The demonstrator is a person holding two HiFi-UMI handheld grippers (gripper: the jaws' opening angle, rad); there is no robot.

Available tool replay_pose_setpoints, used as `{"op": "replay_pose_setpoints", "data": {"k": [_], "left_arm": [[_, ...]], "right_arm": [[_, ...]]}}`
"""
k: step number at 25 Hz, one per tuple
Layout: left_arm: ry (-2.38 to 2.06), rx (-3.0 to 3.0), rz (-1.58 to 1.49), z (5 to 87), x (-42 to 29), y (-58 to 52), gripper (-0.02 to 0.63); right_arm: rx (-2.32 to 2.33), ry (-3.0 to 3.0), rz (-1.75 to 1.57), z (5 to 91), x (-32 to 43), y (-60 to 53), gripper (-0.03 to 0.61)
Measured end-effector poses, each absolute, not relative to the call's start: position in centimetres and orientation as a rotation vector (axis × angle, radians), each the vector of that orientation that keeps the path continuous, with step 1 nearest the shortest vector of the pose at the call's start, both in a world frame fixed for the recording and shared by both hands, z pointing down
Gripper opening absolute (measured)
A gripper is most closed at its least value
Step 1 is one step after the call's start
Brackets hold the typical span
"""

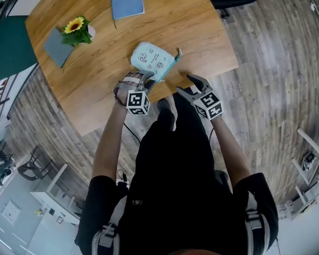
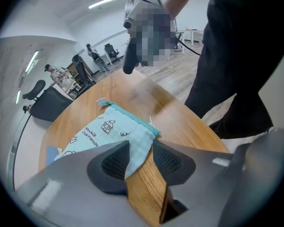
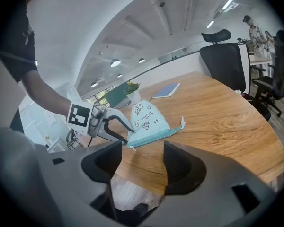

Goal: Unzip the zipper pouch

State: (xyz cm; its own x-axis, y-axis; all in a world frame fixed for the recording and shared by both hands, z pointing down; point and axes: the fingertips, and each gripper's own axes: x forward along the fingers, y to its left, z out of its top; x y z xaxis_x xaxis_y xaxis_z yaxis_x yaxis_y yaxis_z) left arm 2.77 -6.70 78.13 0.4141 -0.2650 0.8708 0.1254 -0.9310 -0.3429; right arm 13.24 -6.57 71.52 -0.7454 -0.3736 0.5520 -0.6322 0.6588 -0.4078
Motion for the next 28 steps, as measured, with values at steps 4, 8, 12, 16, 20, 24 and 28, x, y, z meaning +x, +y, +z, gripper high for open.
{"op": "replay_pose_setpoints", "data": {"k": [4, 8, 12, 16, 20, 24, 28], "left_arm": [[0.01, -2.226, -1.541, 78.7, 2.6, -6.2, 0.156], [-0.034, -2.193, -1.537, 79.0, 2.9, -6.2, 0.144], [-0.07, -2.202, -1.527, 79.1, 2.9, -5.9, 0.085], [-0.03, -2.243, -1.535, 79.1, 2.8, -5.6, 0.054], [-0.011, -2.281, -1.555, 79.3, 2.8, -5.6, 0.028], [0.052, -2.356, -1.571, 78.9, 3.0, -6.1, 0.008], [0.142, -2.451, -1.57, 77.8, 3.2, -6.9, 0.006]], "right_arm": [[0.777, -2.449, 0.835, 71.8, 13.2, -6.2, 0.276], [0.769, -2.455, 0.842, 72.0, 13.0, -6.0, 0.276], [0.771, -2.451, 0.847, 72.3, 13.2, -6.1, 0.275], [0.775, -2.449, 0.851, 72.3, 13.3, -6.2, 0.273], [0.766, -2.448, 0.851, 72.3, 13.4, -6.7, 0.273], [0.753, -2.453, 0.838, 72.0, 13.2, -7.6, 0.272], [0.733, -2.465, 0.828, 71.6, 12.8, -8.6, 0.27]]}}
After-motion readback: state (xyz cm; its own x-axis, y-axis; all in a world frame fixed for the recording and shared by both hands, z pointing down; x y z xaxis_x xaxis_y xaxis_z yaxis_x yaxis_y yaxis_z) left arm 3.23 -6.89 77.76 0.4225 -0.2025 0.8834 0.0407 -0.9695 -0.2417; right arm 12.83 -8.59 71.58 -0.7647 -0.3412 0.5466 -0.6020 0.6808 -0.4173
